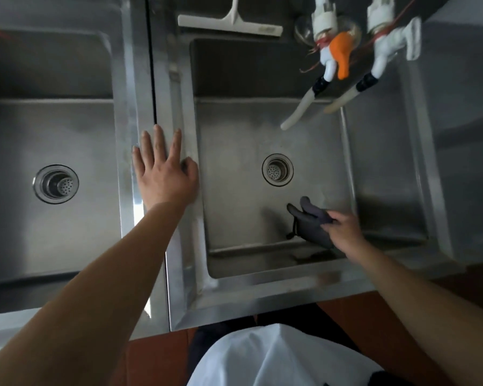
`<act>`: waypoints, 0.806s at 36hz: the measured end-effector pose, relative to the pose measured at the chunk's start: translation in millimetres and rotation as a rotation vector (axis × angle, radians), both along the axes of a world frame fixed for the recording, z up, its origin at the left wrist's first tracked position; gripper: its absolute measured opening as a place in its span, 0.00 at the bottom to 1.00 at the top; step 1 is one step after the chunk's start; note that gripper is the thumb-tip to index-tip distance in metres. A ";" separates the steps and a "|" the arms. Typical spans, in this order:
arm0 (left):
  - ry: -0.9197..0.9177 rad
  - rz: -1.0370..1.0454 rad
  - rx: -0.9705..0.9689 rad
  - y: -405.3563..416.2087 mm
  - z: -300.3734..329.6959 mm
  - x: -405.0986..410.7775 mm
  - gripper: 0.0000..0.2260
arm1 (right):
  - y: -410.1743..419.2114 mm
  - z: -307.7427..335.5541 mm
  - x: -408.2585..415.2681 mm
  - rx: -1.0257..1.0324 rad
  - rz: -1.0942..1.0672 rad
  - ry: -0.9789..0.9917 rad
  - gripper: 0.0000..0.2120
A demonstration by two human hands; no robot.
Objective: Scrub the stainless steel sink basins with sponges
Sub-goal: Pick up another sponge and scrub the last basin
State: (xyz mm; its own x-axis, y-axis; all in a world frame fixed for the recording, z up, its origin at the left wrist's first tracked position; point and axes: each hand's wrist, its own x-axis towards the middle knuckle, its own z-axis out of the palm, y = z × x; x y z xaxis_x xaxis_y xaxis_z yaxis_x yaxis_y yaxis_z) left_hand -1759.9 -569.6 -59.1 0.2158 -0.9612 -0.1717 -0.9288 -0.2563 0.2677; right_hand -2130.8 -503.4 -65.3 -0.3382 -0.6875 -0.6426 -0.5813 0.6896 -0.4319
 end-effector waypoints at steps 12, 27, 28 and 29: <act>0.748 -0.126 -0.073 62.9 84.5 -94.3 0.14 | -19.5 56.5 60.5 -0.001 -0.631 -0.687 0.11; 0.409 -0.216 0.211 81.8 81.4 -226.8 0.28 | -36.0 87.3 -24.0 0.152 -0.245 -0.748 0.10; 0.426 -0.210 0.221 80.4 83.2 -236.5 0.30 | -35.3 88.4 -30.3 0.134 -0.236 -0.742 0.11; 0.440 -0.197 0.238 79.2 83.7 -246.8 0.31 | -34.6 89.5 -35.0 0.113 -0.226 -0.738 0.11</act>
